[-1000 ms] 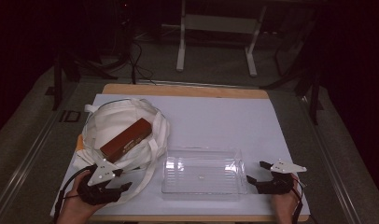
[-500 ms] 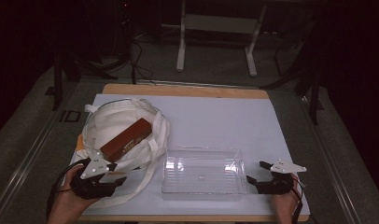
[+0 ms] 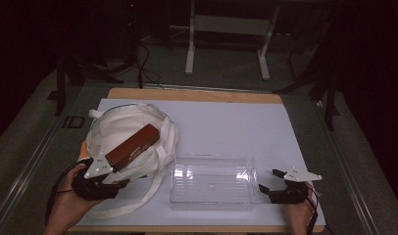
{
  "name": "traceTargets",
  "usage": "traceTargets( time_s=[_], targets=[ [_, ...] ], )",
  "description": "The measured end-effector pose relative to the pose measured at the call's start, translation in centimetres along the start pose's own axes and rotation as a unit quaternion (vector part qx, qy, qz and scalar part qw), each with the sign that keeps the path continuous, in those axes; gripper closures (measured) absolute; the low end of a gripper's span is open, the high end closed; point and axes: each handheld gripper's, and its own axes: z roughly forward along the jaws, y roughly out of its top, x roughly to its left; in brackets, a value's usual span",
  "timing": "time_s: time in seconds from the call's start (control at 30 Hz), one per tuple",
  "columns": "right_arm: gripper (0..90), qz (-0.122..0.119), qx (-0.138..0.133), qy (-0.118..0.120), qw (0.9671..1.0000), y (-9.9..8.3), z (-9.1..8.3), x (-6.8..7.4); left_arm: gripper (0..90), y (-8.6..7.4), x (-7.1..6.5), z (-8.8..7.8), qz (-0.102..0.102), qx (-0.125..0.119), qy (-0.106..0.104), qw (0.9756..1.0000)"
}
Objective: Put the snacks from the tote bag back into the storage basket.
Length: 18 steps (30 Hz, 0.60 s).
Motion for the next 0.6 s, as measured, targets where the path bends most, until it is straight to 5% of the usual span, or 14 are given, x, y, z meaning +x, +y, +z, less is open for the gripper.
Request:
traceTargets(
  time_s=[0.6],
  targets=[
    [14.4, -0.003, 0.002, 0.002, 1.0000, 0.0, 0.0, 0.0, 40.7, 0.7, 2.2, 1.0, -0.005, 0.022, 0.014, 0.9996]
  ],
)
